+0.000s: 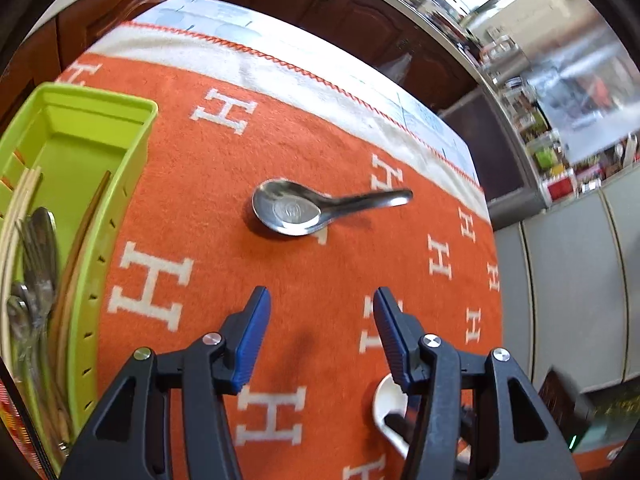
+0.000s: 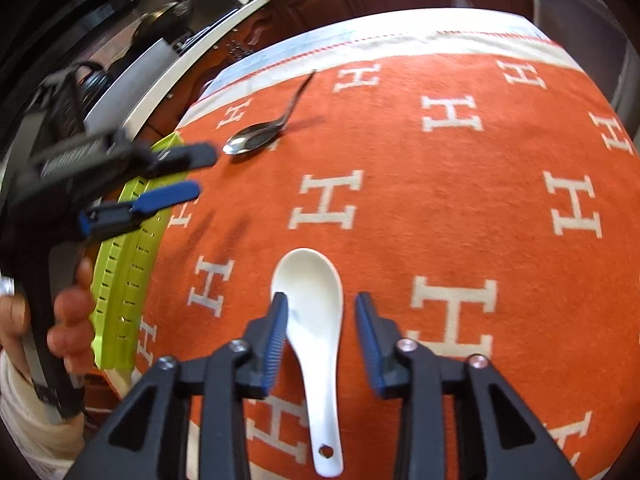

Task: Organize utensils
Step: 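Grasp the white ceramic spoon with the right tool while the left tool reaches for the steel spoon, then close the left tool on the steel spoon handle and lift it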

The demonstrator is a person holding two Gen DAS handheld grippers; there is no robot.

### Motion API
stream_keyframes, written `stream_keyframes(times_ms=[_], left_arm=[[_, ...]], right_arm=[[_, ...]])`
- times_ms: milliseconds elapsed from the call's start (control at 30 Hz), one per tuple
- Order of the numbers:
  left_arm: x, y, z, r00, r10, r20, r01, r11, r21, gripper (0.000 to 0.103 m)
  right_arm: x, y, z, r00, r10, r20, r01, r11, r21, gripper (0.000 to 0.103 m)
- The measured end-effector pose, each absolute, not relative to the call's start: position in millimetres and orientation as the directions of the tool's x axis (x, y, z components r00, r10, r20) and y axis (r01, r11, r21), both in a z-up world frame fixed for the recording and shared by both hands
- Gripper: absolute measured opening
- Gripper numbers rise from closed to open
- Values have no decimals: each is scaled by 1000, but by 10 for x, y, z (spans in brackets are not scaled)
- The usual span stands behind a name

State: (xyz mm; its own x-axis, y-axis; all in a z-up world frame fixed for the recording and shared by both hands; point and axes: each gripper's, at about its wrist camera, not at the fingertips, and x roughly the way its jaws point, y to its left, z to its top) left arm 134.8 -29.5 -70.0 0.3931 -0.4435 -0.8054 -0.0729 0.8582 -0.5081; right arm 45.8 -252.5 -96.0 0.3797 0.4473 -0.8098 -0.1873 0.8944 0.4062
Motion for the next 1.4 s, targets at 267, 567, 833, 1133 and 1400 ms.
stream_keyframes(times_ms=[267,567,833,1133,1400], left_arm=[[1564,-346,-934,436,-468,-769,-150,804,-575,51],[1677,-346,-1096,497,-483,-721,-213,738,-641,51],[1860,-341,-1108,526,-456,-717,-248,724,-643,50],[2056,-469,-1136,516,-367,-774,-228,812,-537,7],[2026,-476,-1044,545,-398,-738,-110,839,-534,0]], right_arm=[[381,-2448,-974,377,430,-821,-246,901,358,4],[336,-2487,-973,370,464,-805,-244,885,397,3],[315,-2564,-1003,360,483,-798,-233,875,425,3],[344,-2609,-1039,350,504,-789,-218,863,455,3],[346,-2666,-1046,346,512,-786,-207,859,469,3]])
